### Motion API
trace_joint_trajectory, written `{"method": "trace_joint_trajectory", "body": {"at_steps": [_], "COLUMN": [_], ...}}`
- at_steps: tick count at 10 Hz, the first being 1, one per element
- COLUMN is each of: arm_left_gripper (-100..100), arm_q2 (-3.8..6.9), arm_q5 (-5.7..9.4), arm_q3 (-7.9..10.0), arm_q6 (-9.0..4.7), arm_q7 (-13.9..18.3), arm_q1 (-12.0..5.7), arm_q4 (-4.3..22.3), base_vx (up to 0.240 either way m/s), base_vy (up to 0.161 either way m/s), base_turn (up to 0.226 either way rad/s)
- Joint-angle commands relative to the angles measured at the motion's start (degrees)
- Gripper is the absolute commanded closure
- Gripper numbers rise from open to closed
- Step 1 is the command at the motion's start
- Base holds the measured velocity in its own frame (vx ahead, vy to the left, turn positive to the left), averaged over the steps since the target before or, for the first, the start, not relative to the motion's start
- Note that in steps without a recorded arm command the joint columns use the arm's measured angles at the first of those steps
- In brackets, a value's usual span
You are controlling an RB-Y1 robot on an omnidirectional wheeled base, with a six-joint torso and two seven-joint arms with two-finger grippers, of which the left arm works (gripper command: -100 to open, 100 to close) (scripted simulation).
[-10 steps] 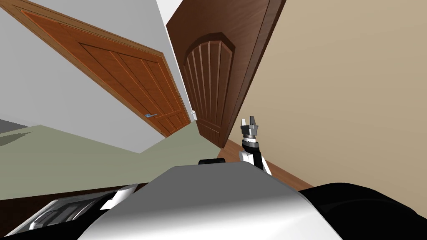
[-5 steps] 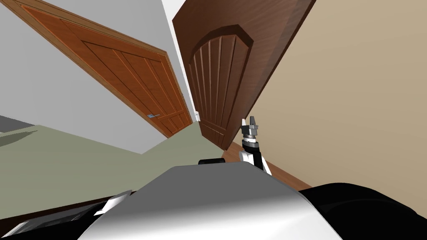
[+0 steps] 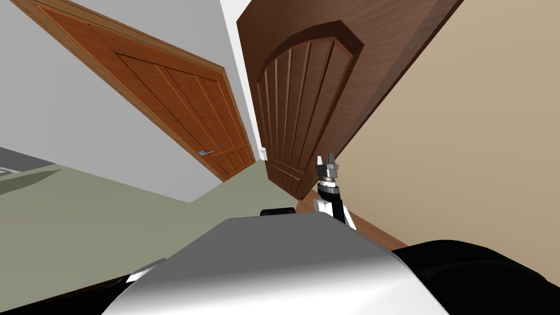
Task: Push the door open
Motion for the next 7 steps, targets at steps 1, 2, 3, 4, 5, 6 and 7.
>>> {"method": "trace_joint_trajectory", "body": {"at_steps": [1,2,3,4,5,6,7], "arm_left_gripper": [100,100,100,100,100,100,100], "arm_q2": [0.06,-0.03,-0.11,-0.15,-0.23,-0.31,-0.41], "arm_q5": [0.20,0.37,0.53,0.61,0.76,0.90,1.07], "arm_q3": [1.71,2.65,3.53,3.97,4.75,5.50,6.43], "arm_q6": [-0.18,-0.18,-0.17,-0.17,-0.16,-0.16,-0.16], "arm_q7": [-0.5,-0.8,-1.0,-1.1,-1.3,-1.5,-1.7], "arm_q1": [0.24,0.29,0.33,0.36,0.39,0.43,0.48], "arm_q4": [-0.4,-0.5,-0.6,-0.7,-0.7,-0.8,-0.9], "base_vx": [0.080,0.084,0.107,0.108,0.111,0.111,0.112], "base_vy": [0.149,0.144,0.163,0.145,0.111,0.137,0.175], "base_turn": [0.028,0.044,0.030,0.036,0.039,0.047,0.044]}}
